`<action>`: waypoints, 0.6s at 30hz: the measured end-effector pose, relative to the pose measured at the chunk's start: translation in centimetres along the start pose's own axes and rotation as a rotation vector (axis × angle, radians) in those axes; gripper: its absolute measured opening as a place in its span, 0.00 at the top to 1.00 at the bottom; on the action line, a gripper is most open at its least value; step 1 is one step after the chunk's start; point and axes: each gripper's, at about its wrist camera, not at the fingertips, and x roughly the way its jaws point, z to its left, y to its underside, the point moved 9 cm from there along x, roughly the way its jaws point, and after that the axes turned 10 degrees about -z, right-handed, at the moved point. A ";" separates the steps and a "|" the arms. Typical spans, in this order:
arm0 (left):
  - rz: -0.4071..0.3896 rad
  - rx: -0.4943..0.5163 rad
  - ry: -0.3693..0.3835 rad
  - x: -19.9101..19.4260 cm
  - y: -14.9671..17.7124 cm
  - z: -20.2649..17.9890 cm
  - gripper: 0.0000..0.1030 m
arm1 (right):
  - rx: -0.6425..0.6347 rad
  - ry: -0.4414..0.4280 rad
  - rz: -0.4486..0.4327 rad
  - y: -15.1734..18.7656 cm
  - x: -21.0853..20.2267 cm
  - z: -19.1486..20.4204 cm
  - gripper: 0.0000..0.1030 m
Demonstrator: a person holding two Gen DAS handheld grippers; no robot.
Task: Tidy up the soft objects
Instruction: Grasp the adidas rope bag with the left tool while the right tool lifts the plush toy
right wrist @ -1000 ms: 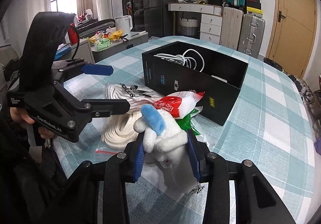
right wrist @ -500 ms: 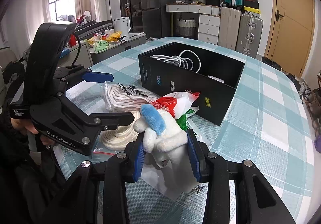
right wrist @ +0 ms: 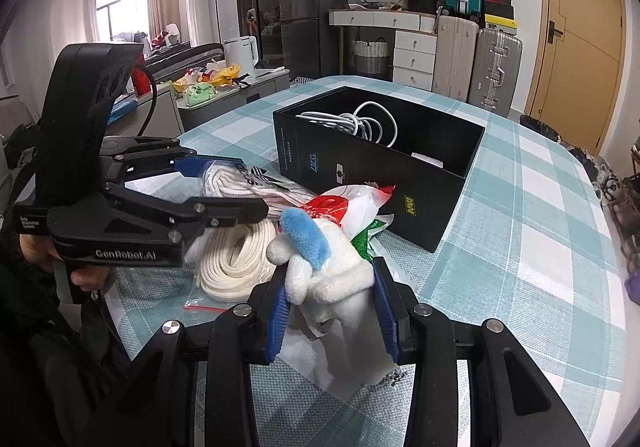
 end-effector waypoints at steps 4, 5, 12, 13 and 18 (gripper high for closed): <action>-0.015 -0.018 0.009 -0.6 -0.5 0.3 0.54 | 0.000 0.004 -0.012 -0.3 -0.3 0.0 0.62; -0.018 -0.023 0.012 -0.8 -0.6 0.3 0.54 | 0.000 0.004 -0.015 -0.4 -0.4 0.0 0.62; -0.062 -0.023 0.009 -2.2 -2.0 0.5 0.55 | 0.011 0.007 -0.051 -1.0 -1.2 -0.3 0.62; -0.071 -0.021 0.009 -2.5 -2.2 0.4 0.55 | 0.016 0.007 -0.057 -1.1 -1.3 -0.3 0.62; -0.098 -0.016 -0.001 -3.4 -3.4 0.4 0.55 | 0.036 0.012 -0.099 -2.0 -1.9 -0.6 0.62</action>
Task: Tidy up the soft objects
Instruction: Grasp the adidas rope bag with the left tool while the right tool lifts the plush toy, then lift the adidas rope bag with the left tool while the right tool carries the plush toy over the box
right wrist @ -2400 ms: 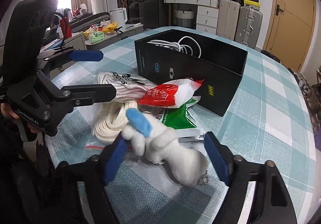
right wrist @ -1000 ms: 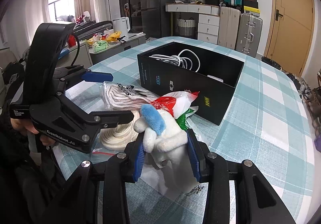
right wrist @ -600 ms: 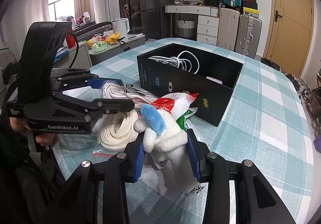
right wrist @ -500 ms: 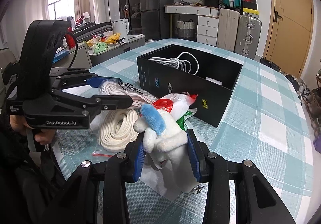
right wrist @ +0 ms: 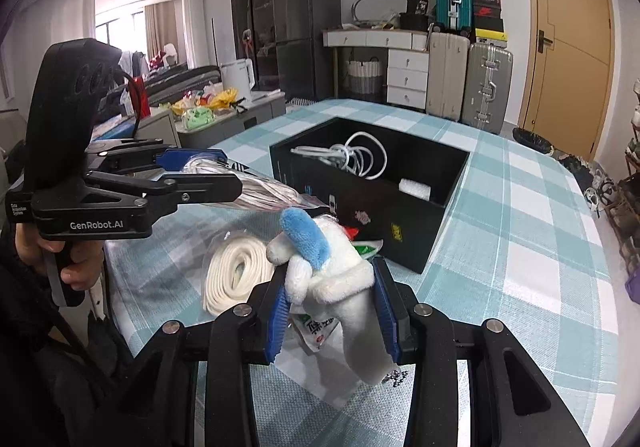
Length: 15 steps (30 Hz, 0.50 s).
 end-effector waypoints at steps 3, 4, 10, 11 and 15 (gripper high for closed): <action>-0.005 -0.005 -0.005 -0.1 -0.6 0.0 0.55 | 0.013 0.007 -0.026 -0.7 -0.4 -0.1 0.62; -0.008 -0.004 -0.010 -0.1 -0.8 0.1 0.55 | 0.017 0.009 -0.036 -1.0 -0.6 -0.2 0.62; -0.035 0.011 -0.052 -0.1 -2.8 0.3 0.55 | 0.047 0.030 -0.093 -2.8 -1.4 -0.6 0.62; -0.038 0.011 -0.057 -0.2 -3.1 0.4 0.55 | 0.050 0.030 -0.099 -3.1 -1.4 -0.7 0.62; -0.068 0.007 -0.069 -0.5 -4.5 0.9 0.55 | 0.059 0.028 -0.133 -4.4 -1.6 -0.7 0.62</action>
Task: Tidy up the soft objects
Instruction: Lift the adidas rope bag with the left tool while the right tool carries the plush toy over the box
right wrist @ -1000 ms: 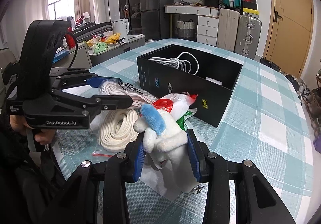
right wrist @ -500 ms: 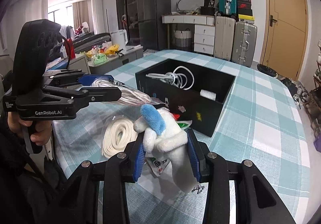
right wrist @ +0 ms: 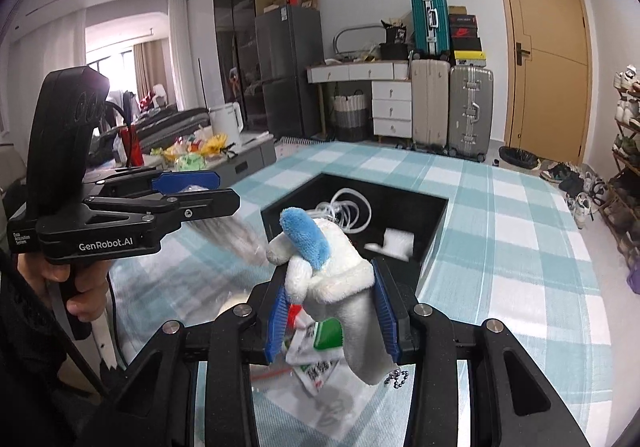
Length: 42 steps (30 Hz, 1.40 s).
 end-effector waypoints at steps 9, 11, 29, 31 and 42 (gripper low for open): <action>-0.014 -0.029 0.025 1.0 -1.2 0.8 0.74 | 0.004 0.001 -0.039 -2.3 0.6 0.2 0.62; -0.001 -0.027 0.031 1.0 -0.6 1.1 0.74 | 0.002 0.001 -0.036 -2.4 0.7 0.3 0.62; 0.283 -0.048 0.052 0.7 10.6 3.5 0.18 | 0.017 -0.003 0.001 -0.6 1.2 0.0 0.62; 0.305 -0.069 0.071 0.9 11.3 3.5 0.18 | 0.016 -0.004 0.003 -0.5 1.2 0.0 0.62; 0.315 -0.200 0.122 0.8 12.2 3.6 0.65 | 0.016 -0.004 0.005 -0.3 1.4 0.0 0.62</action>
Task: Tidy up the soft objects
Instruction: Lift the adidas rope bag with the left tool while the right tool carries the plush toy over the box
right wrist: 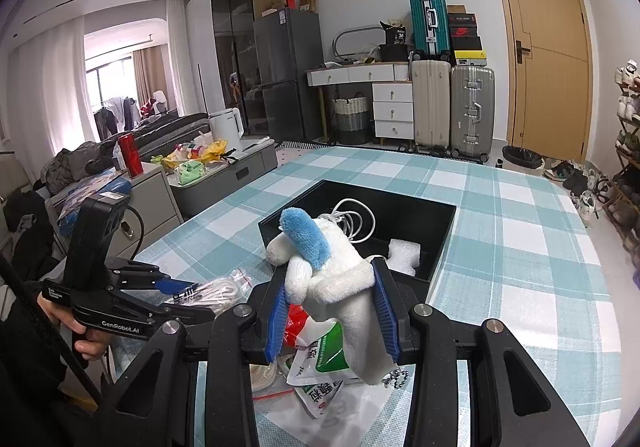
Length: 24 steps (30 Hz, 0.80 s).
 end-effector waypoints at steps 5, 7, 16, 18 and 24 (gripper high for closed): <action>-0.066 -0.003 -0.013 -1.5 -1.5 -0.2 0.66 | 0.001 0.002 -0.002 0.0 0.1 -0.1 0.62; -0.090 -0.003 -0.017 -1.9 -2.3 -0.3 0.66 | 0.005 0.003 -0.004 0.0 0.2 -0.1 0.62; -0.194 0.067 -0.052 -2.3 -7.3 -1.9 0.66 | 0.010 -0.011 -0.029 -1.1 0.7 0.5 0.62; -0.205 0.096 -0.076 -1.9 -8.3 -2.3 0.66 | 0.013 -0.010 -0.037 -1.5 1.0 0.5 0.62; -0.235 0.147 -0.107 -0.6 -10.9 -3.3 0.66 | 0.024 0.001 -0.061 -2.8 1.8 0.1 0.62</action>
